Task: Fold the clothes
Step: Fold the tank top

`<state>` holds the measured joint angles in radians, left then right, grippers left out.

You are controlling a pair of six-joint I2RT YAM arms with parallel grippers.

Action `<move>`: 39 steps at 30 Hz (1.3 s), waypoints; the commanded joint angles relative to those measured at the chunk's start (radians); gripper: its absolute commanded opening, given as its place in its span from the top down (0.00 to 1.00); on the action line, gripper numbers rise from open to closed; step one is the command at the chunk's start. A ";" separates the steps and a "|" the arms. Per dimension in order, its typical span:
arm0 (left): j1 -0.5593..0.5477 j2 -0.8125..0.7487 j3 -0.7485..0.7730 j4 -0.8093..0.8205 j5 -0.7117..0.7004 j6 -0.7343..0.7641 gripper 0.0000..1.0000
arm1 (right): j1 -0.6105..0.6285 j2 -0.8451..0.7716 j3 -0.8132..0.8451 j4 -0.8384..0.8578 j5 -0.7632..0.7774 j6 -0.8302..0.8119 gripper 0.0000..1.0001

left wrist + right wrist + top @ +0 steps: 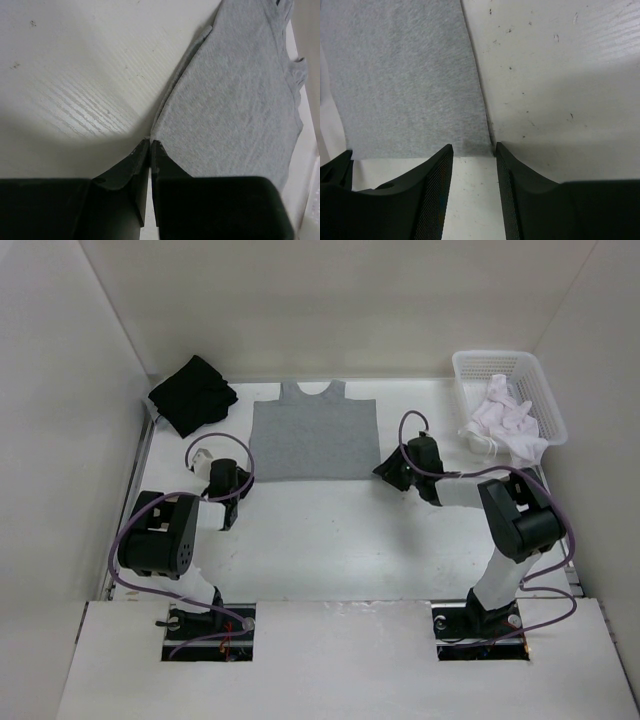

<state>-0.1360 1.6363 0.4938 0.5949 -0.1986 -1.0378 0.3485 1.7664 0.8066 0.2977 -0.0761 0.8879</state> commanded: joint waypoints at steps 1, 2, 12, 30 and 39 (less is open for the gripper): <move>0.002 -0.041 -0.014 0.025 -0.015 0.005 0.97 | 0.013 -0.004 -0.027 -0.029 0.004 -0.004 0.55; 0.002 -0.039 -0.014 0.025 -0.015 0.005 0.98 | 0.014 0.004 -0.026 -0.029 0.002 -0.003 0.60; -0.006 -0.133 -0.095 -0.038 0.021 0.005 0.99 | 0.020 -0.091 -0.133 0.000 0.016 0.003 0.96; -0.224 -0.986 -0.062 -0.770 -0.288 0.165 0.48 | 0.235 -0.617 -0.273 -0.373 0.251 -0.054 0.54; -0.132 -0.099 0.381 -0.250 -0.171 0.337 0.53 | 0.039 -0.181 0.170 -0.215 0.208 -0.273 0.96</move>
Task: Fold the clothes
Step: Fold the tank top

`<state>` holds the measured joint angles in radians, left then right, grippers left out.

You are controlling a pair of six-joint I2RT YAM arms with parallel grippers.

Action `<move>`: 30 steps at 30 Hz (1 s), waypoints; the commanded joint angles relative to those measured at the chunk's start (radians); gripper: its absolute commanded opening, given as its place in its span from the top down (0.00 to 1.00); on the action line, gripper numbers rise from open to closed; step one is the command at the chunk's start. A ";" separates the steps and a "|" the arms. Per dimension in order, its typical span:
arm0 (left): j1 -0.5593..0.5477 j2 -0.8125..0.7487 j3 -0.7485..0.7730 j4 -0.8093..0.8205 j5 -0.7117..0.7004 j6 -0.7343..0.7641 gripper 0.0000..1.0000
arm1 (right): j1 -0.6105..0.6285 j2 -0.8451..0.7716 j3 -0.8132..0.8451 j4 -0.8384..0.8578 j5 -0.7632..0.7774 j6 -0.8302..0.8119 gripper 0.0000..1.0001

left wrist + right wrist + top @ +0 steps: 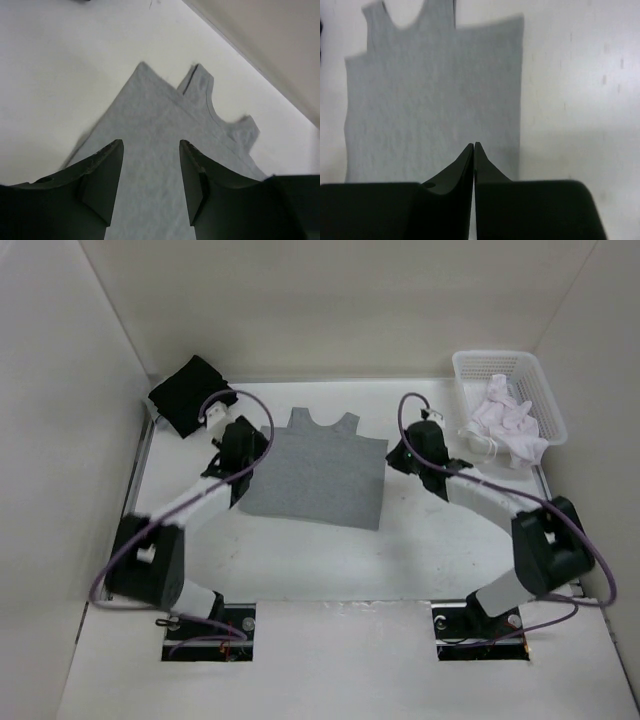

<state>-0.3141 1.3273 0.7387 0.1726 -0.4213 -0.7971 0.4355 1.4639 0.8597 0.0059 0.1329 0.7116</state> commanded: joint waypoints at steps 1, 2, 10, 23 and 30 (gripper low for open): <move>0.062 0.281 0.192 0.174 0.070 0.099 0.57 | -0.068 0.178 0.169 0.083 -0.009 -0.101 0.95; 0.086 0.387 0.287 0.163 0.114 0.104 0.63 | -0.086 0.229 0.215 0.088 -0.018 -0.101 0.91; 0.194 0.745 0.645 0.054 0.263 0.150 0.65 | -0.133 0.441 0.364 0.100 -0.053 -0.100 0.66; 0.183 0.843 0.712 0.021 0.279 0.211 0.60 | -0.134 0.504 0.401 0.055 -0.038 -0.064 0.57; 0.183 0.863 0.720 -0.002 0.265 0.213 0.60 | -0.133 0.546 0.455 0.025 -0.029 -0.040 0.58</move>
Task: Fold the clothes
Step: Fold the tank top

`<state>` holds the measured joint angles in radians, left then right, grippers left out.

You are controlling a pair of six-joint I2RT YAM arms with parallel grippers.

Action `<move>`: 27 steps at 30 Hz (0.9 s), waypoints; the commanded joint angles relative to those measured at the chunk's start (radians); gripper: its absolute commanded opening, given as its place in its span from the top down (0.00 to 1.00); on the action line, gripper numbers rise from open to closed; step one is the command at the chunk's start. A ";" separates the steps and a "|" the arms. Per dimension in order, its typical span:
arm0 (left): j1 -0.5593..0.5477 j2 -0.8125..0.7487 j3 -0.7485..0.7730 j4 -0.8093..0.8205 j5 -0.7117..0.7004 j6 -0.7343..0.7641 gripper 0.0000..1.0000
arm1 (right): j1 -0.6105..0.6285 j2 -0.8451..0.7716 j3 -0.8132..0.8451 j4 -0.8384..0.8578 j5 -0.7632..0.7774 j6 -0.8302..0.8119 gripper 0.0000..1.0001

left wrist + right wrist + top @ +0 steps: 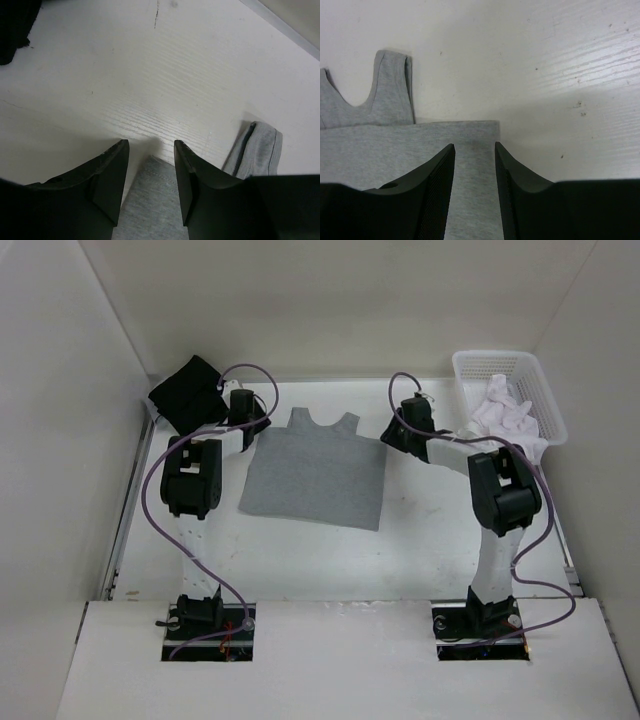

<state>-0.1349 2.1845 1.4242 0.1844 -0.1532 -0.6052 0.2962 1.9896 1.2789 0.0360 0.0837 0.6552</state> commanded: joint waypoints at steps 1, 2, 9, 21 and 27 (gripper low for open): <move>0.004 0.008 0.035 -0.014 -0.006 0.021 0.60 | 0.007 0.023 0.036 -0.002 0.021 0.021 0.58; 0.004 0.009 0.036 -0.014 -0.008 0.021 0.60 | 0.007 0.026 0.037 -0.002 0.021 0.024 0.58; -0.009 0.009 0.024 -0.011 0.012 0.030 0.71 | 0.008 0.043 0.048 -0.013 0.045 0.080 0.60; -0.018 -0.005 0.004 -0.029 0.020 0.033 0.80 | 0.002 0.078 0.108 -0.074 0.034 0.089 0.64; -0.018 -0.037 -0.044 -0.026 0.004 0.035 0.75 | 0.005 0.067 0.089 -0.077 0.025 0.092 0.62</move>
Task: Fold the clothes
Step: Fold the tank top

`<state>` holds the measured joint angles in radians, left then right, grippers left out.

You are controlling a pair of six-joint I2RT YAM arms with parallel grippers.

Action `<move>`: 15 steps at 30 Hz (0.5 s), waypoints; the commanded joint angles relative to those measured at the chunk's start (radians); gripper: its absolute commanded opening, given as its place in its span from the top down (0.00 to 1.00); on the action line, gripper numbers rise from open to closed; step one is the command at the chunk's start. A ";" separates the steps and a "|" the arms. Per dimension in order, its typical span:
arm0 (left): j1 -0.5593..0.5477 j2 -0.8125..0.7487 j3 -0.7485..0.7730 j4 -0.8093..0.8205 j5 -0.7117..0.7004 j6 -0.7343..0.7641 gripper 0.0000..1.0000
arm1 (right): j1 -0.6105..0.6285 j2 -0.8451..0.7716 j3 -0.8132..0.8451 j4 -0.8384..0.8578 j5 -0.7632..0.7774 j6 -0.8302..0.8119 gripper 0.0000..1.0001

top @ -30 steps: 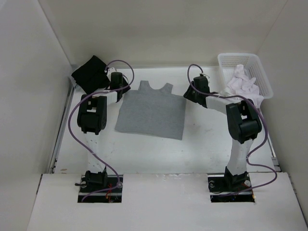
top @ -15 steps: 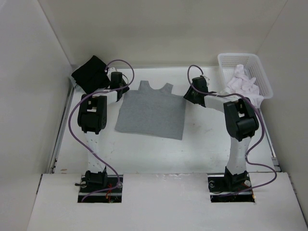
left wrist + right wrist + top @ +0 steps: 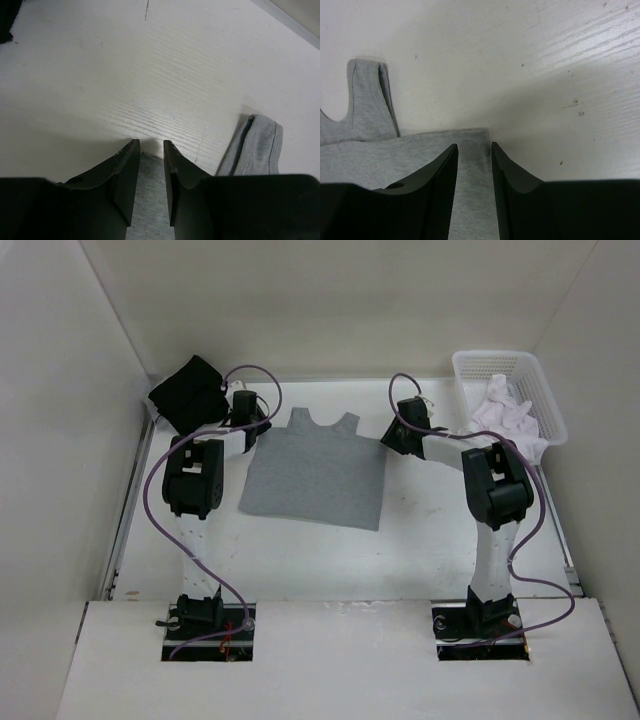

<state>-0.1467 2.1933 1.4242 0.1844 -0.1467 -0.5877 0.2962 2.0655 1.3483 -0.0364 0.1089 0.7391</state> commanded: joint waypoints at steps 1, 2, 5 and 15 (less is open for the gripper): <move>-0.004 -0.049 -0.054 -0.022 -0.004 0.017 0.75 | 0.005 -0.008 0.020 -0.005 0.000 0.008 0.61; -0.004 -0.049 -0.057 -0.022 -0.005 0.017 0.75 | 0.005 -0.007 0.023 -0.010 -0.002 0.009 0.62; -0.006 -0.041 -0.045 -0.029 0.001 0.020 0.80 | 0.004 0.002 0.037 -0.022 -0.008 0.009 0.64; -0.003 -0.050 -0.065 -0.013 0.019 0.003 0.98 | 0.005 0.013 0.049 -0.033 -0.003 0.017 0.88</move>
<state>-0.1467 2.1845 1.3964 0.2020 -0.1452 -0.5831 0.2958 2.0716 1.3663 -0.0769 0.0967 0.7456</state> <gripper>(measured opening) 0.025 0.138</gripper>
